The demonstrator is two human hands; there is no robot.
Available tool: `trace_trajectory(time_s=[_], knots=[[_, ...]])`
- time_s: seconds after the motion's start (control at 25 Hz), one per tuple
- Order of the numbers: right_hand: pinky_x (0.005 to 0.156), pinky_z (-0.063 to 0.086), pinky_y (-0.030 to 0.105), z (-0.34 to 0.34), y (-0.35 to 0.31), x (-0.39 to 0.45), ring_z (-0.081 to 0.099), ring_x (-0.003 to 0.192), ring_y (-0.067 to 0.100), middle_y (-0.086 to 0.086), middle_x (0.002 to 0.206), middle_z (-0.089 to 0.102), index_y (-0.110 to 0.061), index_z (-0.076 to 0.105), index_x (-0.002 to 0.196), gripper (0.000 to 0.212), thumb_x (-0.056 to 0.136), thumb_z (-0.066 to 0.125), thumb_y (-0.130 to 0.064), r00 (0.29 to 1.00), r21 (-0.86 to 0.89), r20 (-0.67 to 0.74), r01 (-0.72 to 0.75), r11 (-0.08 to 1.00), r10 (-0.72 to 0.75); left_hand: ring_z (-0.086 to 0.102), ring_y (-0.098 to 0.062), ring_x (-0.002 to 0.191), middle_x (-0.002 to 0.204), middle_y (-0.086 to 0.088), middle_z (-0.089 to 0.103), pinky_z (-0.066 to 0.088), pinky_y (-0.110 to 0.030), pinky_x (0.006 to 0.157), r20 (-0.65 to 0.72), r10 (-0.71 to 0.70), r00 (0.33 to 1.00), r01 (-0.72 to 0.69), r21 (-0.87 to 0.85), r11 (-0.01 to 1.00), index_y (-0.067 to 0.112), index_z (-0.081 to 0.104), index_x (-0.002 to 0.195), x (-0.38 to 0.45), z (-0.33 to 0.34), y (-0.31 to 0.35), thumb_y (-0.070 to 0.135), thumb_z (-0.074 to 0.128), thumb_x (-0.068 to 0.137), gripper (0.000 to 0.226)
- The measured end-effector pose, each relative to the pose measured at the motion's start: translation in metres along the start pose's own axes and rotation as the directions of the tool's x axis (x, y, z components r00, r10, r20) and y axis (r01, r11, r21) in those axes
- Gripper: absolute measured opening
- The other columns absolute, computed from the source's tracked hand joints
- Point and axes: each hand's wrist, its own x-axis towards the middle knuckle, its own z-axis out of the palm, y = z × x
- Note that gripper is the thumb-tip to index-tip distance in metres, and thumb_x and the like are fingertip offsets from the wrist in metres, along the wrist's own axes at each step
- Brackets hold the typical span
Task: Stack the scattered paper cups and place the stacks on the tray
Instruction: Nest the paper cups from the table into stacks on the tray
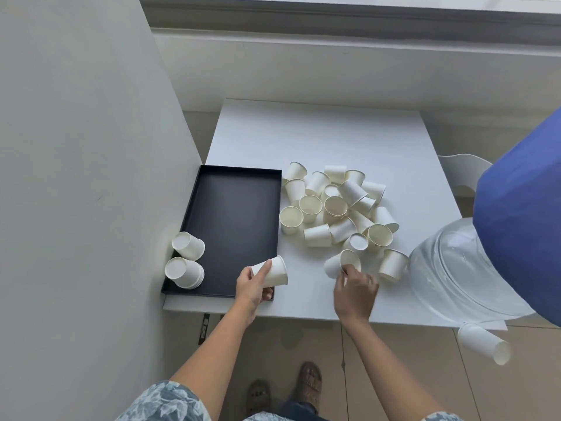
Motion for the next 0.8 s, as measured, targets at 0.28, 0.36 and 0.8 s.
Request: trace_trajectory(time_s=[0.28,0.36,0.8], knots=[[0.072,0.045,0.010,0.007,-0.055,-0.024,0.062,0.084,-0.001,-0.015,0.091,0.071,-0.023,0.065,0.102,0.012,0.101,0.057,-0.014,0.975,0.688,0.221,-0.137,0.713,-0.027,0.055,-0.018,0.061,0.090,-0.009,0.065,0.046,-0.028,0.050,-0.032,0.024,0.999,-0.022,0.044,0.999,0.013,0.061,0.101,0.003,0.007,0.000,0.045,0.075,0.085,0.039],[0.073,0.045,0.008,0.008,-0.057,-0.029,0.062,0.084,-0.004,-0.016,0.092,0.071,-0.030,0.063,0.101,0.017,0.102,0.056,-0.014,0.964,0.715,0.264,-0.167,0.679,-0.040,0.055,-0.017,0.059,0.090,-0.008,0.065,0.046,-0.028,0.050,-0.013,0.016,1.000,-0.015,0.016,1.000,0.015,0.063,0.111,0.001,0.009,0.001,0.046,0.074,0.086,0.040],[0.088,0.047,0.010,-0.001,-0.046,-0.030,0.065,0.102,-0.001,-0.018,0.104,0.074,-0.039,0.068,0.110,0.027,0.106,0.049,-0.020,0.844,0.702,0.490,-0.232,0.673,-0.220,0.046,-0.016,0.054,0.086,-0.008,0.059,0.042,-0.026,0.048,0.109,-0.065,0.992,0.074,-0.076,0.994,0.017,0.059,0.131,-0.006,0.026,-0.004,0.047,0.071,0.088,0.054]])
